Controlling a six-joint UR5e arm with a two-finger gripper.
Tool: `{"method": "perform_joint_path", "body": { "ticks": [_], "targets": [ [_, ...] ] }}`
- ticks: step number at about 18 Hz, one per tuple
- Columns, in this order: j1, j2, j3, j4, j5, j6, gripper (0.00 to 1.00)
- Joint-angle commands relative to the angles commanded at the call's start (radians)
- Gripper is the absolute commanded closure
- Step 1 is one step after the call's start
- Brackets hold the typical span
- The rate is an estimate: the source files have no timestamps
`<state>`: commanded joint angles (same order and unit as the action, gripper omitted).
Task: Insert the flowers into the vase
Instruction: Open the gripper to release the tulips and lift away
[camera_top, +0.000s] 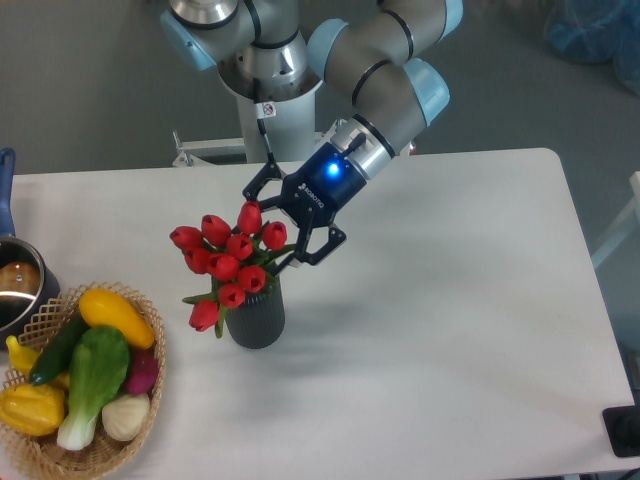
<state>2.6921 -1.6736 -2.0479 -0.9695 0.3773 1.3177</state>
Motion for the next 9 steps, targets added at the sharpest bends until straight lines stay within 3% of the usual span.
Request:
{"method": "perform_joint_path", "body": {
  "ticks": [5,9],
  "targets": [
    [0.015,0.041,0.026,0.0,0.032,0.003,0.0],
    [0.005,0.077,0.135,-0.002,0.216,0.0,0.0]
  ]
}}
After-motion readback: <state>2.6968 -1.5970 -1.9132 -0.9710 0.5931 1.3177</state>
